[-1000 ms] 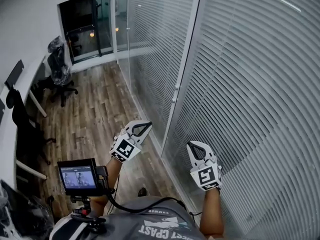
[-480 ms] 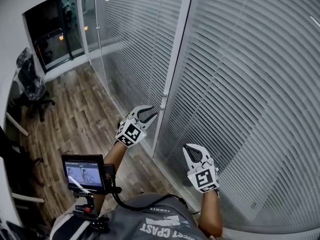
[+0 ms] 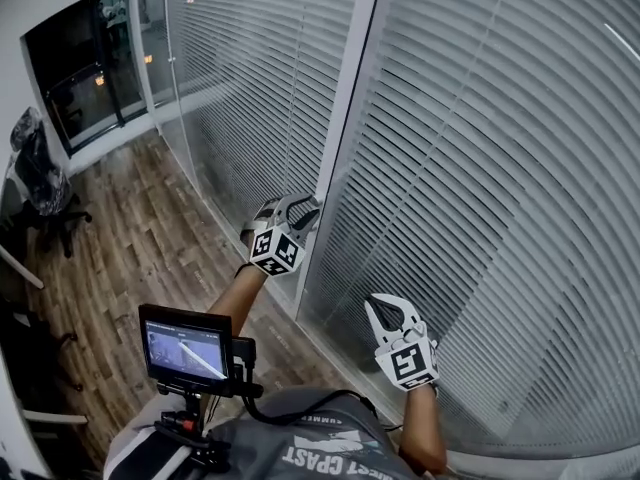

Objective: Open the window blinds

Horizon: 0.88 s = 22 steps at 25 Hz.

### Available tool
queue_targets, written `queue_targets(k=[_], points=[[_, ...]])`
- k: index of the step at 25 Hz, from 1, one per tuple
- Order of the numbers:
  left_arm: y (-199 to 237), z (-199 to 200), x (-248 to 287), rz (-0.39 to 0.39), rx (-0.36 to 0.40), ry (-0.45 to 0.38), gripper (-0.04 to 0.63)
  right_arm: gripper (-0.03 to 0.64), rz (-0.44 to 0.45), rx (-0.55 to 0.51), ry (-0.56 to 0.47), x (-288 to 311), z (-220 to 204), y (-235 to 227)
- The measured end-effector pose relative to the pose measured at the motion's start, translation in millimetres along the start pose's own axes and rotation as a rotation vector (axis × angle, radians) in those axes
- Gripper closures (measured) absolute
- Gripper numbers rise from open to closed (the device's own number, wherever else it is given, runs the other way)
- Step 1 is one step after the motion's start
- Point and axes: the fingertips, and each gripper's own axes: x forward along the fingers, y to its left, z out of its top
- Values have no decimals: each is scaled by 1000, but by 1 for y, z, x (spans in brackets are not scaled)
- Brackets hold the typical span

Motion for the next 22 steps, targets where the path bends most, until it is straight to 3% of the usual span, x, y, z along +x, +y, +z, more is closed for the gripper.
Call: queue_targets(k=[8, 12, 14, 16, 18, 22], points=[[-1, 5, 8, 0, 121, 15, 465, 612, 22, 5, 7, -2, 0, 10], [-9, 3, 10, -10, 50, 3, 469, 612, 20, 26, 7, 0, -9, 17], [-7, 3, 13, -23, -62, -15, 469, 611, 21, 20, 15, 4, -11, 17], [0, 0, 12, -37, -230, -37, 469, 612, 36, 11, 21, 8, -10, 15], [6, -2, 12, -58, -463, -87, 469, 611, 46, 12, 17, 12, -8, 13], [16, -4, 10, -112, -1007, -232, 469, 611, 52, 14, 20, 12, -10, 14]])
